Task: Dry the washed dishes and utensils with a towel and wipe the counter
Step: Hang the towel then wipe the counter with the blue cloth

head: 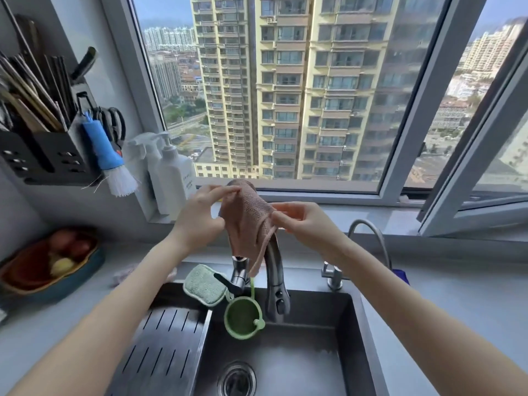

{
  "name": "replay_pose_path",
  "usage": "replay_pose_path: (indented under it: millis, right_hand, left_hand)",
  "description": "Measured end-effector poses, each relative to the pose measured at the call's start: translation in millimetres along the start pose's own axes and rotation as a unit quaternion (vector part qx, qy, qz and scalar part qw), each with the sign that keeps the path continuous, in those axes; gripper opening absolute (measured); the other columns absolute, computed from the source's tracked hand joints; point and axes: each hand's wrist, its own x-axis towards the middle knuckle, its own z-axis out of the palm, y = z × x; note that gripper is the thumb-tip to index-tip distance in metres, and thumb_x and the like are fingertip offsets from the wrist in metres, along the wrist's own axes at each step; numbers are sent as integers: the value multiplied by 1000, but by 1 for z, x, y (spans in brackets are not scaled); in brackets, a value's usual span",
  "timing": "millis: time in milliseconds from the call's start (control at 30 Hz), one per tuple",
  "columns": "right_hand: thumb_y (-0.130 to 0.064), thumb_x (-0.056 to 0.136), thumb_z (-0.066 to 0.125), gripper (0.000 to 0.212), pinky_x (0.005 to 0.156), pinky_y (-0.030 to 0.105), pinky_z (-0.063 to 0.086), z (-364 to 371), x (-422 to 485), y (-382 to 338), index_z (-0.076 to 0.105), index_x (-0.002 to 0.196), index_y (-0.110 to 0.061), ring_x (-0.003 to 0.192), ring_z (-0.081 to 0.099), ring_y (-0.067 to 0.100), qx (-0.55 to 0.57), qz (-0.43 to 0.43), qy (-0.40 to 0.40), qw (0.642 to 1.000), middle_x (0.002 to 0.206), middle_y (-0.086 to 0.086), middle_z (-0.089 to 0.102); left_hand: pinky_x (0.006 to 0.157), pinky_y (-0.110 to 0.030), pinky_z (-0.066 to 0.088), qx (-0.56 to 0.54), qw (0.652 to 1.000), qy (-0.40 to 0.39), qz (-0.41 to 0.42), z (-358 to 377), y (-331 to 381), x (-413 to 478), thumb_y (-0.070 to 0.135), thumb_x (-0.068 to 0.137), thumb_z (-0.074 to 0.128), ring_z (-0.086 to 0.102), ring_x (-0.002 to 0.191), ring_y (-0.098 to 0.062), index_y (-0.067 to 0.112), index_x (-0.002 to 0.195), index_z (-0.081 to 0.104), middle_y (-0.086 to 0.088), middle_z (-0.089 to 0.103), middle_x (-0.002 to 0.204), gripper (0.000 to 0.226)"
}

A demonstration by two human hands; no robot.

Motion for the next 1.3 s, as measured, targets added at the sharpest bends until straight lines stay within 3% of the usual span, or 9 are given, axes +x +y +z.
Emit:
replay_pose_path:
  millis: [167,267,400,633,733,833,1067,1167,1300]
  right_hand:
    - [-20,92,61,9,82,28,53,-62,-51,43,69,92,-25,89,69,16,9,18,163,986,93,2,73]
    - [-12,91,62,16,77,36,55,-92,-84,89,71,81,-21,80,71,17,6,67,220,973,81,1,74]
    - [-7,91,60,17,62,21,53,-120,-118,116,71,81,-16,65,68,12,8,83,233,969,78,0,73]
    - [-37,87,61,26,73,37,49,-201,-149,253,67,83,-12,79,64,26,-60,345,310,884,80,1,65]
    - [-46,88,58,43,53,30,32,-214,-135,296,46,64,-13,66,46,23,-109,415,247,869,65,-1,44]
    - [-55,83,58,51,52,30,31,-220,-102,318,31,63,-17,72,46,26,-135,427,207,870,66,-1,40]
    - [-44,67,76,51,68,31,49,-201,-45,354,56,102,-13,91,63,28,-128,440,156,875,98,5,66]
    - [-31,69,73,33,65,29,43,-198,-43,354,56,93,-15,90,60,26,-132,393,159,896,98,4,64]
    - [-6,78,65,28,64,30,44,-206,-84,328,47,98,-13,81,55,19,138,305,147,931,99,3,54]
  left_hand:
    - [83,-41,51,71,990,97,69,2,55,-23,5,78,60,58,89,-23,14,106,68,-6,62,104,30]
    - [78,-32,46,80,975,55,198,31,110,-40,11,78,59,54,82,-15,14,96,72,-3,65,95,22]
    - [72,-29,46,108,950,6,293,94,160,-42,8,77,60,61,84,-23,14,93,73,-3,66,90,21]
    - [72,-20,41,39,979,-9,198,207,197,-47,3,77,60,61,77,-22,12,91,73,-2,66,87,21]
    - [69,-19,41,38,984,10,175,245,208,-50,-3,77,60,57,72,-18,10,89,71,-1,65,85,22]
    - [65,-27,45,52,981,31,185,275,215,-59,-7,76,57,58,72,-22,6,87,71,-4,65,82,22]
    - [60,-30,45,92,988,14,119,306,201,-90,-10,72,56,58,68,-22,4,82,72,-5,65,78,23]
    - [60,-23,41,85,993,-9,86,312,194,-103,-4,75,53,53,69,-14,6,82,72,-2,64,79,23]
    - [58,-25,43,57,997,-40,22,322,186,-113,0,75,54,51,64,-12,10,82,72,3,63,79,22]
